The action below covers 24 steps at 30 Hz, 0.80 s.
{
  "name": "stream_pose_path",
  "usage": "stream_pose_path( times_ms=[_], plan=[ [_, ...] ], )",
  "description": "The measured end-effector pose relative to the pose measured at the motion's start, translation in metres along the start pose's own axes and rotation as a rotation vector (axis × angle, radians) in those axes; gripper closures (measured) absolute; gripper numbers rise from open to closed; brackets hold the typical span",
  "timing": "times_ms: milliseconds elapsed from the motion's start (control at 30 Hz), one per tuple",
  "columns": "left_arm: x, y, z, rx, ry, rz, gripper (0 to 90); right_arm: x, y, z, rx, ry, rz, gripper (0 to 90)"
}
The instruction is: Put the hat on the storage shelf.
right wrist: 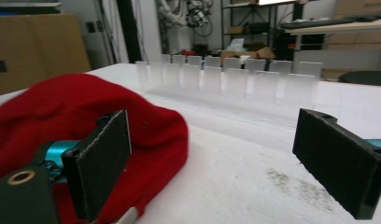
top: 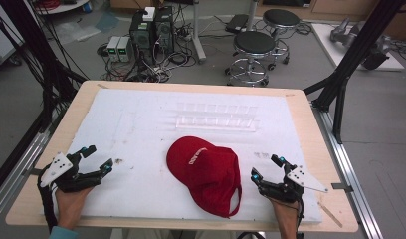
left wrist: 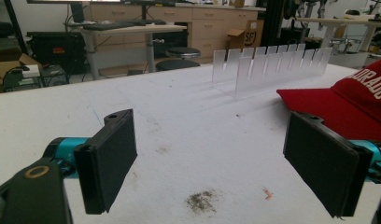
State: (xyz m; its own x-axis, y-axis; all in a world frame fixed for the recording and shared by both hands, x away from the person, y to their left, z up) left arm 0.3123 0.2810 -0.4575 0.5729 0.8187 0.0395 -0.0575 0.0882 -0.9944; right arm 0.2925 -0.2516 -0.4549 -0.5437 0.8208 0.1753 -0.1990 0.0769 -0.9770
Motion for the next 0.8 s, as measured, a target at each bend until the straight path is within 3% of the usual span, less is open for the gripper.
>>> stream_pose_path(
  times_ms=[167, 367, 567, 667, 800],
  plan=[
    [0.000, 0.000, 0.000, 0.003, -0.003, 0.003, 17.6, 0.011, -0.010, 0.005, -0.023, -0.038, 0.021, 10.2],
    [0.001, 0.000, -0.001, 0.005, -0.001, 0.008, 17.6, 0.034, -0.021, 0.005, 0.023, -0.104, 0.031, 10.2],
    [0.001, 0.000, -0.001, 0.004, 0.001, 0.006, 17.6, 0.052, -0.020, 0.001, 0.103, -0.164, 0.055, 10.2],
    [0.001, 0.000, -0.001, 0.004, 0.001, 0.010, 17.6, 0.065, -0.012, -0.004, 0.172, -0.211, 0.077, 10.3],
    [0.001, 0.000, 0.000, 0.004, 0.002, 0.009, 17.6, 0.074, -0.003, -0.010, 0.216, -0.239, 0.078, 10.3]
  ],
)
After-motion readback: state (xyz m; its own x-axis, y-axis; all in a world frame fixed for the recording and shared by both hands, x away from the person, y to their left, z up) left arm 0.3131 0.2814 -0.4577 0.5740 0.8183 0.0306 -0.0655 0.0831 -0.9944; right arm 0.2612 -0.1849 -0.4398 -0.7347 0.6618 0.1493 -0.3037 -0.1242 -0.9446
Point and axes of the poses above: each handheld gripper's, and its own axes: z roughly backward along the jaws, y roughly out of its underside, x roughly to its left, the point moved 6 cm from there along -z, roughly forward along the jaws, and after that the axes turned 4 degrees about -z, right-handed, at the moved point
